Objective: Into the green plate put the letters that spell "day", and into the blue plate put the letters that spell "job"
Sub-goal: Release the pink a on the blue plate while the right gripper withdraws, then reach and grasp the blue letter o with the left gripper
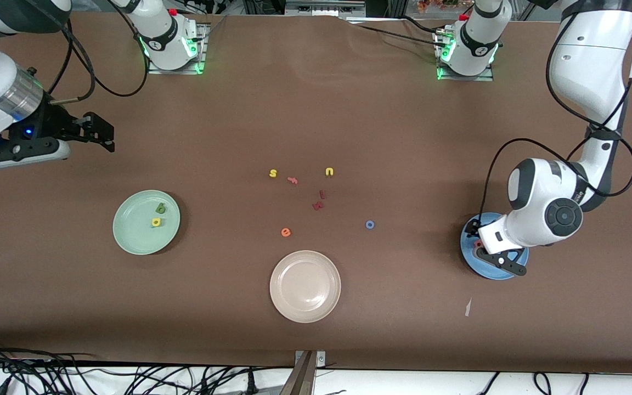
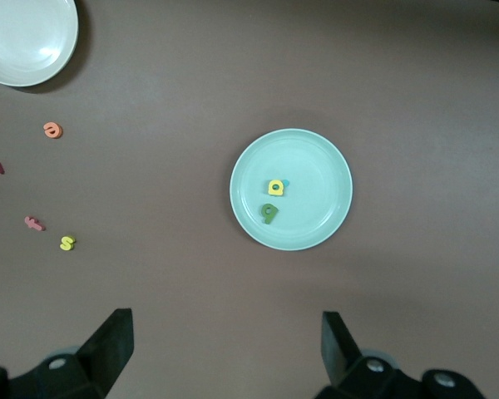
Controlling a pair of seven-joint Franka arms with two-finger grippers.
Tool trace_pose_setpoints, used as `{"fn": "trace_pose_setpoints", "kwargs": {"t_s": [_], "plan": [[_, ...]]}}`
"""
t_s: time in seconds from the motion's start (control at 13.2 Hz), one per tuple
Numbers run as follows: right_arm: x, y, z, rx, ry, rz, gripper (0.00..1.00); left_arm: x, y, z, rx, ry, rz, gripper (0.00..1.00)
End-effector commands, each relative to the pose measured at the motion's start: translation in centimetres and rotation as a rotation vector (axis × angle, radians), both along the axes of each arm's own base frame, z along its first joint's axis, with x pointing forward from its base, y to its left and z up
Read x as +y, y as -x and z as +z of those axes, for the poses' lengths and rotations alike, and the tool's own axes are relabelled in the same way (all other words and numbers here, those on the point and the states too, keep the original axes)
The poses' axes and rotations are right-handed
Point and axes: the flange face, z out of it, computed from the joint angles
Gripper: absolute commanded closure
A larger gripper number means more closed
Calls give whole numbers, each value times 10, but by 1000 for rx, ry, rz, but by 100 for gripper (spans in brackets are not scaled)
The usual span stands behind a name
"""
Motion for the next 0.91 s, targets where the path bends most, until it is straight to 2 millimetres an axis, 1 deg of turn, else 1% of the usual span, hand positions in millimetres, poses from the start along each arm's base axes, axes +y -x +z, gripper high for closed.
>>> {"fn": "trace_pose_setpoints", "kwargs": {"t_s": [0.0,0.08,0.15,0.23,0.3,0.38,0.45,0.53,0.6,0.68,0.76,0.83], "plan": [[-5,-1,-1,55,-8,-26,0,-73,-1,11,2,11,76,0],[-7,-2,3,55,-13,-31,0,-93,-1,9,1,9,109,0],[-9,-4,5,49,-14,-34,0,-125,2,11,-7,10,129,0],[-9,-4,5,49,-14,-36,0,-150,5,13,-12,9,172,0],[-8,-3,6,46,-10,-32,0,-156,5,8,-3,3,258,0],[-8,-4,6,44,-2,-29,0,-168,8,6,3,10,318,0],[-10,-5,6,42,-1,-29,0,-188,10,5,5,20,341,0],[-11,-5,6,39,-3,-26,0,-199,9,3,-1,28,350,0],[-11,-6,6,39,-3,-27,0,-203,3,4,-10,36,365,0],[-12,-6,6,39,-1,-29,0,-211,1,3,-10,47,377,0],[-12,-6,6,37,0,-30,0,-220,6,-4,0,43,386,0],[-12,-6,6,36,-2,-35,0,-235,13,-14,12,35,394,0]]}}
